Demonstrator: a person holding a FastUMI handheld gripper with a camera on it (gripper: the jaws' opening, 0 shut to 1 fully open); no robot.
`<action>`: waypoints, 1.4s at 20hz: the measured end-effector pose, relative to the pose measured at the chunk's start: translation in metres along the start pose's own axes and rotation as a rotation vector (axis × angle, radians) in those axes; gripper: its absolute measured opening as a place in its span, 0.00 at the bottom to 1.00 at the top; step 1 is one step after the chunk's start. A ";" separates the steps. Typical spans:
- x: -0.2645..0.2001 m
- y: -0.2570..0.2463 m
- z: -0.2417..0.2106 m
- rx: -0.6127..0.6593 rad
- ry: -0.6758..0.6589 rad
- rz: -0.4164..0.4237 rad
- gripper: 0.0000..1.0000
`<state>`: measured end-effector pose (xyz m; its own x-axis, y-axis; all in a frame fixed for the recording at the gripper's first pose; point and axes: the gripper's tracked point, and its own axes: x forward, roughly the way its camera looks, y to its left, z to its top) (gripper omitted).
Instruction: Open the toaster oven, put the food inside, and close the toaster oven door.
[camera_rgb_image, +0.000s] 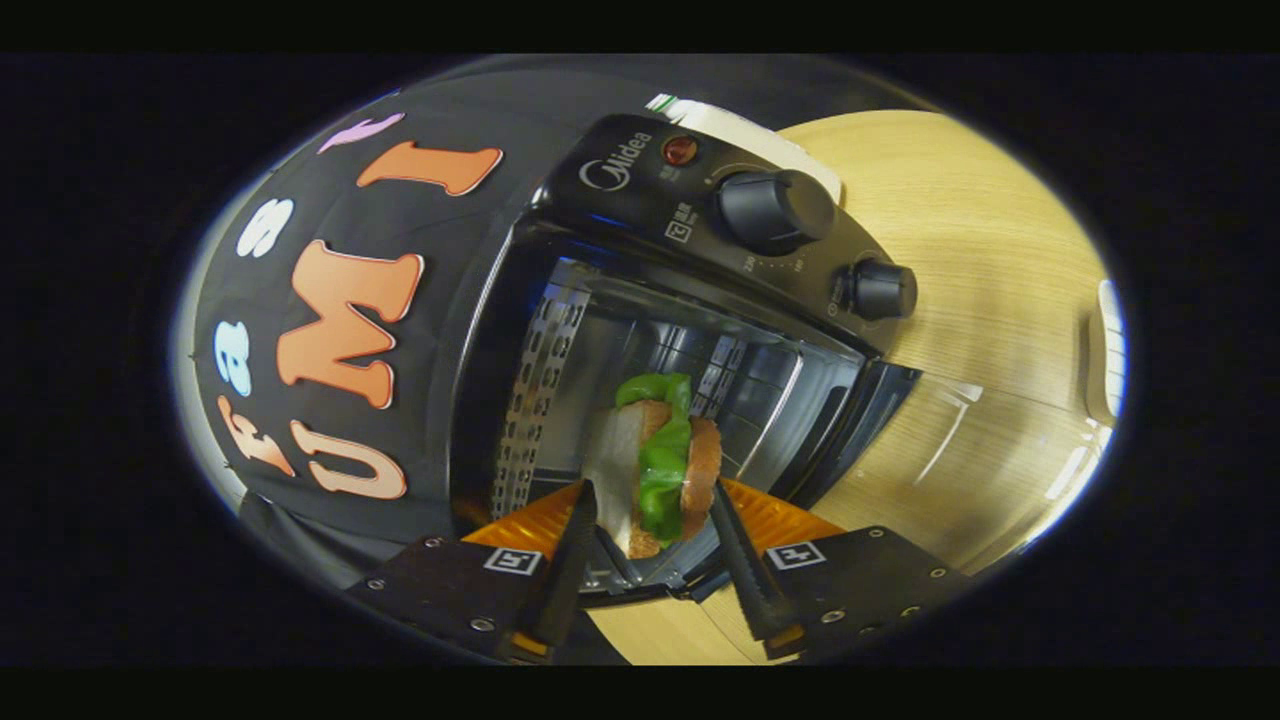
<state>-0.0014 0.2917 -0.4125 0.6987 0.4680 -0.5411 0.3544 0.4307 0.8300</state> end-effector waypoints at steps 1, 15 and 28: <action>0.001 -0.001 -0.002 -0.007 0.004 0.002 0.79; -0.148 -0.068 -0.014 -0.559 -0.043 -0.128 0.98; -0.159 -0.149 -0.075 -1.045 0.074 -0.304 0.99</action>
<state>-0.2120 0.2113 -0.4607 0.6200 0.2610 -0.7399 -0.2216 0.9629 0.1540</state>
